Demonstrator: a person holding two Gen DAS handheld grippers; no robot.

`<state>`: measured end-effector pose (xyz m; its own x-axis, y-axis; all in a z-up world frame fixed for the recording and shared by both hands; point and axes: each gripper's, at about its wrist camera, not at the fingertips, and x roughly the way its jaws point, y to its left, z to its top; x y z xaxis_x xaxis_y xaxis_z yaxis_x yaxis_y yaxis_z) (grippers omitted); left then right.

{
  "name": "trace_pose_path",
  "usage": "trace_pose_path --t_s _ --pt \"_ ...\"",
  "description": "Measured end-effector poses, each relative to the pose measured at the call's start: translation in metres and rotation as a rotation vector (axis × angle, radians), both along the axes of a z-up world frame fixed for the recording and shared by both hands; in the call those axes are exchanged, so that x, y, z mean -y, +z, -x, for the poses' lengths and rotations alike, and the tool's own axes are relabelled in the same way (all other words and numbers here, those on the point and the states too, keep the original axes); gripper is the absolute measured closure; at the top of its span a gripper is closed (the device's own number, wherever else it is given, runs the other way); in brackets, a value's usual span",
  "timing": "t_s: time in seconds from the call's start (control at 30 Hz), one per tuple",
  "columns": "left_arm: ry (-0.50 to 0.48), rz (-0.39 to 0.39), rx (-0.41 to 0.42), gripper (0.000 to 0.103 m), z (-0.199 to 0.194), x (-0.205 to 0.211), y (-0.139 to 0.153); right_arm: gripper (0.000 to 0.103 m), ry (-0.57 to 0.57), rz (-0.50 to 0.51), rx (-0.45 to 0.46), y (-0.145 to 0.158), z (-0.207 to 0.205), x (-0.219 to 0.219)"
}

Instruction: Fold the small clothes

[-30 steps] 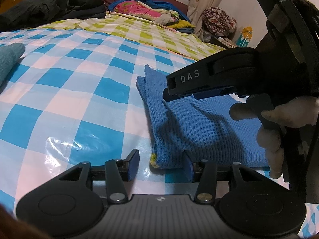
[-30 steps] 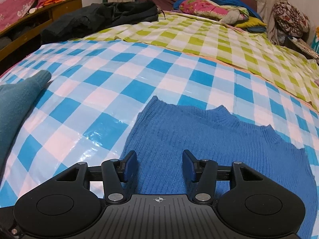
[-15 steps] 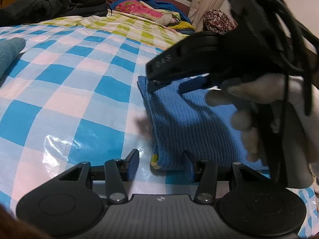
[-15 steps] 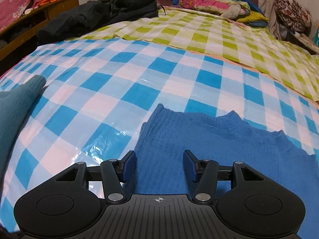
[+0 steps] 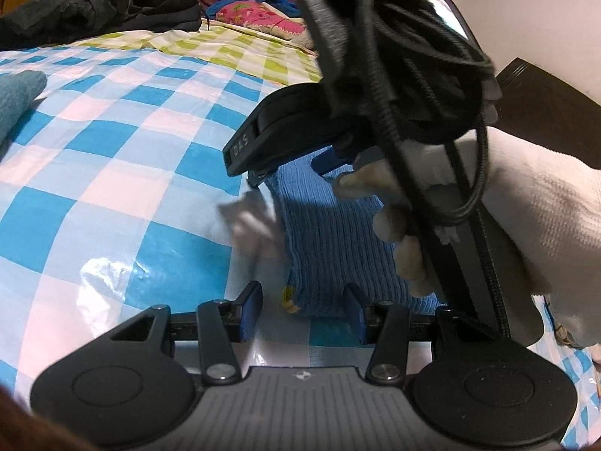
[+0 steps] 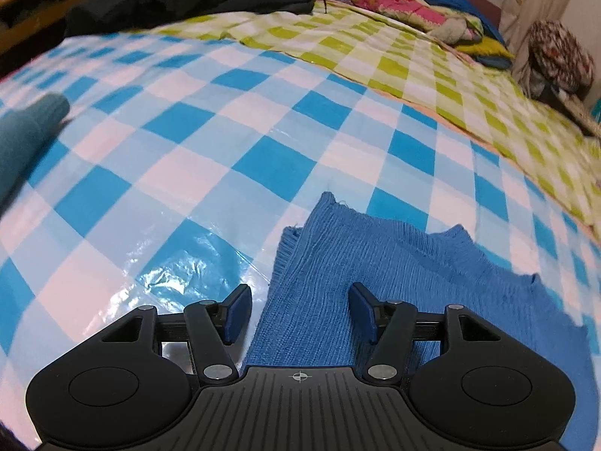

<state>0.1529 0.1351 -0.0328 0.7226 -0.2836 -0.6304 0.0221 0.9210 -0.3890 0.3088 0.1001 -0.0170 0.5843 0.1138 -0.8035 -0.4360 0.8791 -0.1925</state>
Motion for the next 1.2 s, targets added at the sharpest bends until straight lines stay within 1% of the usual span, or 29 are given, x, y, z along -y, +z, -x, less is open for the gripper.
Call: trace_pose_path --t_s 0.1,0.17,0.23,0.27,0.33,0.43,0.53,0.6,0.73,0.93,1.03,1.2 --pt "0.0 0.0 0.0 0.051 0.0 0.001 0.0 0.046 0.006 0.025 0.007 -0.003 0.0 -0.002" --pt "0.0 0.0 0.0 0.051 0.0 0.001 0.0 0.05 0.005 0.032 0.009 -0.003 -0.001 -0.003" --pt "0.0 0.001 0.002 0.051 0.0 0.001 0.0 0.065 0.001 0.052 0.017 -0.004 -0.002 -0.002" --pt "-0.001 0.001 0.005 0.051 0.001 0.002 0.0 0.068 0.001 0.064 0.02 -0.003 -0.003 -0.002" --pt "-0.005 0.01 0.016 0.051 0.003 0.003 0.002 0.079 0.006 0.065 0.015 0.0 -0.004 0.002" --pt "-0.007 0.021 0.031 0.05 0.005 0.003 0.003 0.087 -0.005 0.01 -0.006 0.01 -0.007 0.013" --pt "-0.001 0.02 0.039 0.046 0.006 0.003 0.001 0.09 -0.025 -0.048 -0.022 0.018 -0.009 0.021" --pt "-0.001 0.018 0.042 0.044 0.007 0.004 0.0 0.09 -0.024 -0.069 -0.023 0.022 -0.008 0.025" --pt "0.006 0.018 0.064 0.037 0.008 0.004 -0.001 0.092 -0.015 -0.11 -0.019 0.033 -0.004 0.033" --pt "0.022 -0.004 0.102 0.028 0.01 0.009 -0.004 0.092 -0.021 -0.196 -0.016 0.051 -0.003 0.055" --pt "0.033 -0.035 0.121 0.027 0.008 0.018 -0.007 0.092 -0.02 -0.239 -0.021 0.055 -0.003 0.066" --pt "0.071 -0.044 0.14 0.027 -0.001 0.03 -0.003 0.092 -0.02 -0.297 -0.032 0.061 -0.002 0.082"
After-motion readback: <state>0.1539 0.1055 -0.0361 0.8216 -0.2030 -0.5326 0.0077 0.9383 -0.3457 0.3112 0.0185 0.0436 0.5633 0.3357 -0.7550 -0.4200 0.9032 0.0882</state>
